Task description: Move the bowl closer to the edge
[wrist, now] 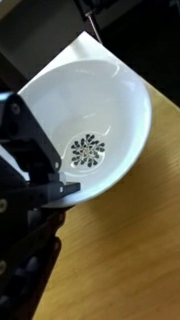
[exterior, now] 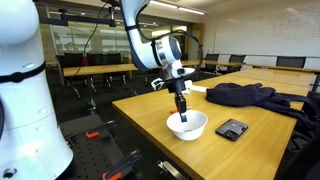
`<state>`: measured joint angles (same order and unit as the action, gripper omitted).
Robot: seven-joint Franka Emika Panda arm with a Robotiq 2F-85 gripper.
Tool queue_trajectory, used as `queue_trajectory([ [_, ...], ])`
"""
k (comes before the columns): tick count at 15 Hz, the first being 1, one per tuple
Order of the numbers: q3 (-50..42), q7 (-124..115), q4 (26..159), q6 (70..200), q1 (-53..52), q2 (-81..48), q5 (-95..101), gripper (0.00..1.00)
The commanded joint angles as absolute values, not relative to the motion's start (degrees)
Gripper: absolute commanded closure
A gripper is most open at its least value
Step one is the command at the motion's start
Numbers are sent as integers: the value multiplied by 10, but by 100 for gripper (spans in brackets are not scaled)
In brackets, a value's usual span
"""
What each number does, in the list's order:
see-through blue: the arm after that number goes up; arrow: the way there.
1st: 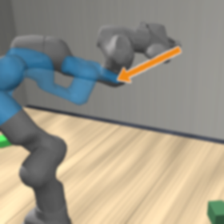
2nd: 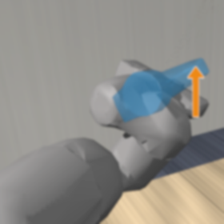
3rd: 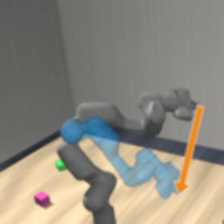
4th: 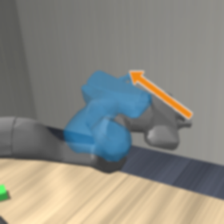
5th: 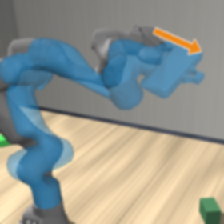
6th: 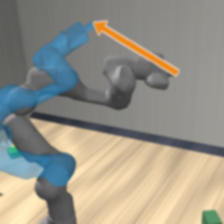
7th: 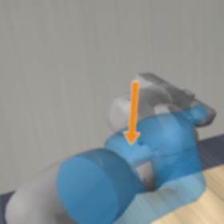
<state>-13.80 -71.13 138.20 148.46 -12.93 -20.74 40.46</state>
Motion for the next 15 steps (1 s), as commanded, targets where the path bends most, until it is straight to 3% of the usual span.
queue_trajectory([
  [1,-124,-686,1411,1528,-98,-182,382,98],
  [4,-120,-648,1421,1542,-84,-174,348,98],
  [5,-119,-637,1423,1538,-83,-170,339,67],
  [6,-118,-621,1424,1533,-83,-166,333,66],
  [15,-78,-504,1462,1513,-58,-78,230,1],
])
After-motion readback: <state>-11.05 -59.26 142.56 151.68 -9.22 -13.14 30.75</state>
